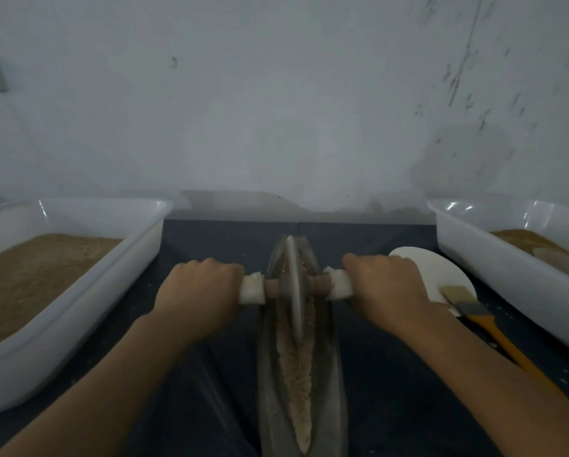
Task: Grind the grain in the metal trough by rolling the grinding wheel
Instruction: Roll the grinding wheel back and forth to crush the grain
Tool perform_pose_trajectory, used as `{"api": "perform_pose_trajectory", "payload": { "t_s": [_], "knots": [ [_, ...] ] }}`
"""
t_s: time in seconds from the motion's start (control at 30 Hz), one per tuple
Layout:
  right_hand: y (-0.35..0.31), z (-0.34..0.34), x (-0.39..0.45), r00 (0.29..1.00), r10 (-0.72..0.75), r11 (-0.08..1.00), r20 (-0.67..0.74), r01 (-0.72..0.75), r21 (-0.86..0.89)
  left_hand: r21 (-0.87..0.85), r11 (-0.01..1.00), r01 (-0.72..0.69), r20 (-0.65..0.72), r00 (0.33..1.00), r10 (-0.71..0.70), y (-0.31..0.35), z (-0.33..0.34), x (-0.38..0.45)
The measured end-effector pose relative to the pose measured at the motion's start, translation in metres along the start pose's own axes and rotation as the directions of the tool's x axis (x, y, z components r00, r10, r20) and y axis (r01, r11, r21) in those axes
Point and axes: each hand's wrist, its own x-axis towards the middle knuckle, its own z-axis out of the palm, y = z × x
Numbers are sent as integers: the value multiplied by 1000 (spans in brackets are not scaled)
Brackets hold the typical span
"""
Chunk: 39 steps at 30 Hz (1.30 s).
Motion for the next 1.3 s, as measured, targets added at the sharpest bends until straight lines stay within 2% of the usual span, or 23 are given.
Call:
{"api": "perform_pose_trajectory", "payload": {
  "t_s": [0.1,0.2,0.33,0.4,0.5,0.6,0.7,0.8,0.97,1.1,1.3],
  "knots": [
    [2,7,10,997,33,999,62,-35,16,30,999,-13,-39,999,14,1,1,13],
    [2,-5,-17,996,3,995,87,-11,101,51,996,-75,-30,997,76,2,-10,2],
    [-3,-33,-66,973,-17,976,231,-34,213,57,979,-196,-25,980,198,4,-32,-35],
    [-5,-43,-77,981,-41,978,189,0,209,57,976,-211,-26,977,213,4,-39,-44],
    [-9,-49,-74,993,-94,982,65,82,171,-10,992,-128,42,991,128,5,-35,-45],
    [-11,-37,-44,993,-109,991,35,106,77,-34,998,-59,36,998,60,3,-14,-32],
    [-9,-17,-3,995,-31,999,97,33,-23,-38,999,-17,-27,1000,16,1,6,-9],
    [-8,-5,19,997,-15,996,74,21,-82,-76,997,29,-32,999,-31,2,10,11],
    [-7,-17,-17,994,-53,998,98,49,41,-34,997,-74,43,996,75,3,-12,-11],
    [-9,-39,-64,994,-104,985,-38,108,134,-39,985,-166,104,980,169,-1,-35,-47],
    [-10,-29,-52,993,-94,992,-65,99,77,-14,996,-85,65,994,86,3,-28,-38]
  ]
}}
